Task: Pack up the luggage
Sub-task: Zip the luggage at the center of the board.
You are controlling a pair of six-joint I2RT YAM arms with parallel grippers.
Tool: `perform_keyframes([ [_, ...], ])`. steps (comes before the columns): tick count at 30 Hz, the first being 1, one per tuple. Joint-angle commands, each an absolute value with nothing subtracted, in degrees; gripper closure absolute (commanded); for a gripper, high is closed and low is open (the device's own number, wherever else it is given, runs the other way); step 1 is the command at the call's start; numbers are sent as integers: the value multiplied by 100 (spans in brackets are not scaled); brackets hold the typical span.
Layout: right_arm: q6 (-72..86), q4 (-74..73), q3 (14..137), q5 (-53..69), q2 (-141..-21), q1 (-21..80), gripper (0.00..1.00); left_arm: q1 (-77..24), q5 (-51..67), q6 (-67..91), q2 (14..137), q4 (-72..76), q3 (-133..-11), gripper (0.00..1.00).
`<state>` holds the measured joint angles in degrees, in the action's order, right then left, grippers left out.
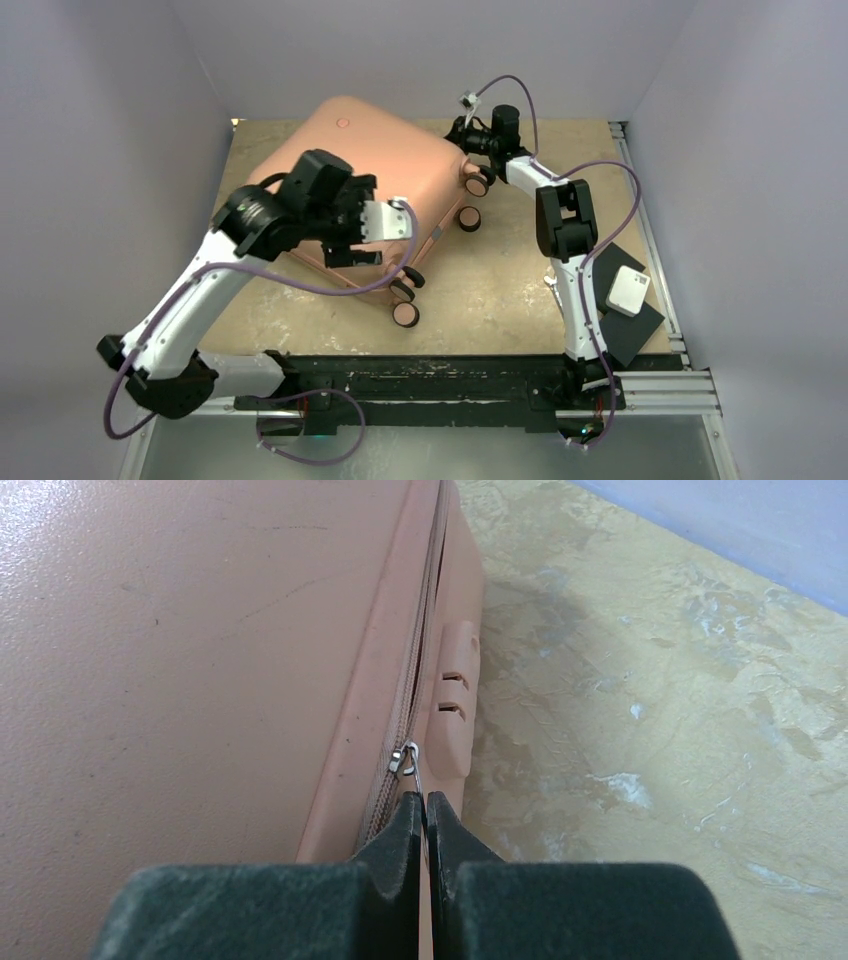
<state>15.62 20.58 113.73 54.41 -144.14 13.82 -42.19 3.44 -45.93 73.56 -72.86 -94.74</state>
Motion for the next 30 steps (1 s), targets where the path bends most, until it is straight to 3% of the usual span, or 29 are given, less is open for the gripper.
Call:
perform_keyframes([
  [1, 1399, 1916, 11165, 4816, -14126, 1409, 100, -3635, -1044, -3946, 6717, -6051, -9041, 6],
  [4, 1372, 1897, 11083, 4817, -14048, 1444, 100, -2994, -2202, -3641, 6413, -4937, -8335, 1],
  [8, 1287, 1919, 10969, 4802, -13922, 1489, 100, -1915, -2551, -3092, 6339, -4318, -7825, 1],
  [17, 1139, 1847, 11044, 4553, -13852, 1621, 100, 1466, -1705, -1764, 6850, -3720, -7657, 1],
  [30, 1204, 2052, 11077, 4836, -13878, 1831, 100, 1784, -1979, -1357, 7804, -3279, -6509, 13],
])
